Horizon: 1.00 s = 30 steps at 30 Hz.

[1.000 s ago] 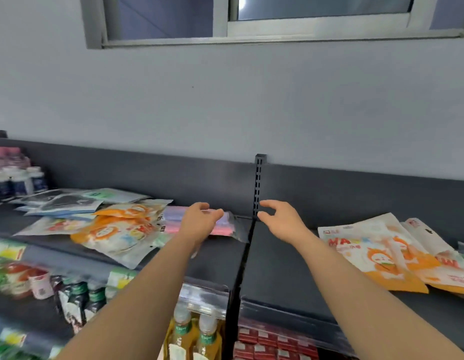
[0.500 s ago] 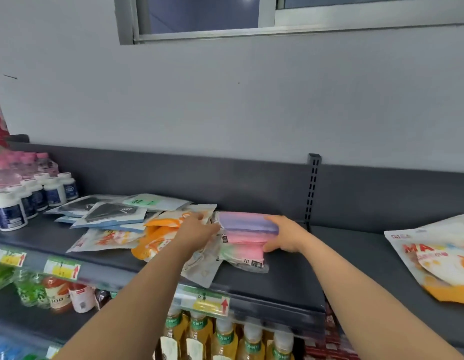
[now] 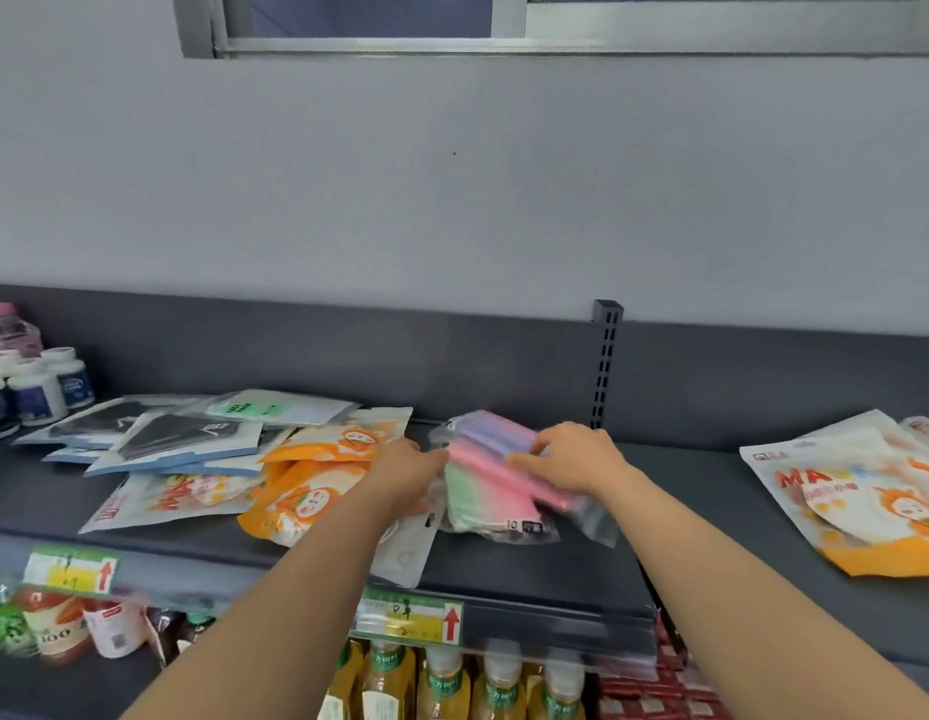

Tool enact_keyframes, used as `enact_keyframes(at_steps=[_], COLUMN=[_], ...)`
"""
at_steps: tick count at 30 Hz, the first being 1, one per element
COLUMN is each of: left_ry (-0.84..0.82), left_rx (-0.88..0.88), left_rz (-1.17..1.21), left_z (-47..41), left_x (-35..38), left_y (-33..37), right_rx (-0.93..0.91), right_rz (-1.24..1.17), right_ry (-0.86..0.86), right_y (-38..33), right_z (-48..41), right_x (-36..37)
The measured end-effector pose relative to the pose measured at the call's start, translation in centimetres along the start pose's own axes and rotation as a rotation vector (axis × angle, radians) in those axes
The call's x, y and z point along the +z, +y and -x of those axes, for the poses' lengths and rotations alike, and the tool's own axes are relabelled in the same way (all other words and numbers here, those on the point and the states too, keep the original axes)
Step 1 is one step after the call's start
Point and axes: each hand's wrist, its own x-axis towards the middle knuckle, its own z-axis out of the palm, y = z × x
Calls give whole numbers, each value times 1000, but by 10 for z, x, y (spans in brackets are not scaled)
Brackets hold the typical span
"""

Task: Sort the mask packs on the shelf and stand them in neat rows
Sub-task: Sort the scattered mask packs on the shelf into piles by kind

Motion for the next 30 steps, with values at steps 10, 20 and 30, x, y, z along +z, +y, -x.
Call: enact_keyframes(at_steps=[10,20,30], left_ry=[8,25,-7], left_rx=[-38,28,229], left_rz=[-24,165,401], left_z=[-3,4,9], left_x=[18,40,54], left_y=[7,12,36], right_rx=[245,327,360], right_rz=[-365,-723,-1198], right_ry=[-241,-168,22], right_y=[28,23,31], right_z=[-14,-7,20], right_x=[14,15,1])
